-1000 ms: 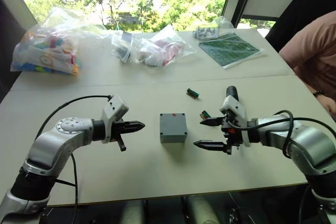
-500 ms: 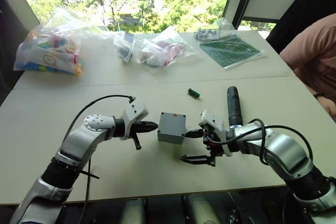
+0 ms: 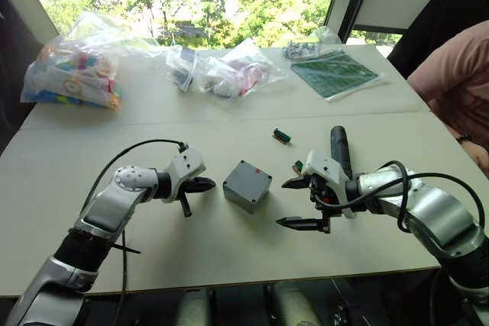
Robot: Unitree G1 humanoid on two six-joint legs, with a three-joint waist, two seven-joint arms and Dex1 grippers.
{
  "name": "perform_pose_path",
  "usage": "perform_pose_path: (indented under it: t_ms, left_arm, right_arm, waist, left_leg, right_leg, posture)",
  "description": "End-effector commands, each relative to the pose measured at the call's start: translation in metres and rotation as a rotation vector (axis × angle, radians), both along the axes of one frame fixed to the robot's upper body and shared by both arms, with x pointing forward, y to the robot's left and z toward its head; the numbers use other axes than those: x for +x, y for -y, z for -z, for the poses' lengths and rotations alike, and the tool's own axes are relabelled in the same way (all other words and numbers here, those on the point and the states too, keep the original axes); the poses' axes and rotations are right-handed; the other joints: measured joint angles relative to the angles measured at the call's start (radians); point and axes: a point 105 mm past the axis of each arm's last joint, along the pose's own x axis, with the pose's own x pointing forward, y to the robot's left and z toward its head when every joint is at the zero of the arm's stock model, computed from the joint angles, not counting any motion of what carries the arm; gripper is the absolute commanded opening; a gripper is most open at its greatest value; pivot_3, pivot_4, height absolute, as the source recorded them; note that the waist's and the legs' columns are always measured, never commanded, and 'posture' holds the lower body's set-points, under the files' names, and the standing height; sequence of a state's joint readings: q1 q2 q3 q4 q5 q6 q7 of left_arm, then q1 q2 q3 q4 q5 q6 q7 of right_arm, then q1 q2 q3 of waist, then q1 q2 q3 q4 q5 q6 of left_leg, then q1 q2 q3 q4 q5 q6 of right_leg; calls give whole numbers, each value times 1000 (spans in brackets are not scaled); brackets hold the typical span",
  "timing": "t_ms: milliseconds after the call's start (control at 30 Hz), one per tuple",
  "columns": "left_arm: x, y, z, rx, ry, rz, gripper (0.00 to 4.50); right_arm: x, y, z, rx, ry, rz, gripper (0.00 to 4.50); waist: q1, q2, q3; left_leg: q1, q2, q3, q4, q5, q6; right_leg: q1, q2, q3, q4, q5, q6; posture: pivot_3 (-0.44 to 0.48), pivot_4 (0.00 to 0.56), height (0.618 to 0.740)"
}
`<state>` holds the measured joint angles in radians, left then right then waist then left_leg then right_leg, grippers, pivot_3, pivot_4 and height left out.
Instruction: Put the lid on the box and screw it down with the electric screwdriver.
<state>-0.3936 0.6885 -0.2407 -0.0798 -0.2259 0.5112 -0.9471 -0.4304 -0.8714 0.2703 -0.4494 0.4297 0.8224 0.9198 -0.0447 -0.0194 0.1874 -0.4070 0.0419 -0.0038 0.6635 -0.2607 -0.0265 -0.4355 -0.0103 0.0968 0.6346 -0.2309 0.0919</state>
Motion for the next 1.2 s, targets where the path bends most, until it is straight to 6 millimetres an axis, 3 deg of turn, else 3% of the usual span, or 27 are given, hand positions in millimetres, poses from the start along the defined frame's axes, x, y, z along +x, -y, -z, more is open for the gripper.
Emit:
perform_pose_path:
  t_ms: [33,133,233,700,933,1200]
  left_arm:
    - [-18,4,-9,-34,-6,54,0]
    - [-36,14,-7,-53,-42,119,0]
    - [-41,25,-6,-66,-49,139,0]
    - [0,36,-18,-91,128,14,0]
    - [4,39,-22,-104,130,27,0]
    - [-14,40,-18,-105,47,96,0]
  right_arm:
    - [19,-1,-7,2,93,-3,4460]
    - [29,-4,1,-18,113,-40,4460]
    - [30,-10,4,-19,122,-105,4460]
    - [-5,-24,8,22,13,-227,4460]
    - [-1,-26,8,27,35,-182,4460]
    - [6,-22,3,32,52,-151,4460]
  waist:
    - [0,0,0]
    - [-1,0,0]
    - [3,0,0]
    - [2,0,0]
    - [1,0,0]
    - [1,0,0]
  left_leg:
    - [0,0,1,0,0,0]
    - [0,0,1,0,0,0]
    - [-1,0,0,0,0,0]
    - [0,0,0,1,0,0]
    - [0,0,0,1,0,0]
    - [0,0,0,1,0,0]
  right_leg:
    - [0,-1,0,0,0,0]
    - [0,-1,0,0,1,-1]
    - [0,0,0,0,1,-1]
    - [1,0,0,1,1,-1]
    - [1,0,0,1,1,-1]
    - [1,0,0,1,1,-1]
  posture:
    - [0,150,740]
    - [0,150,740]
    - [0,150,740]
    - [0,150,740]
    - [0,150,740]
    - [0,150,740]
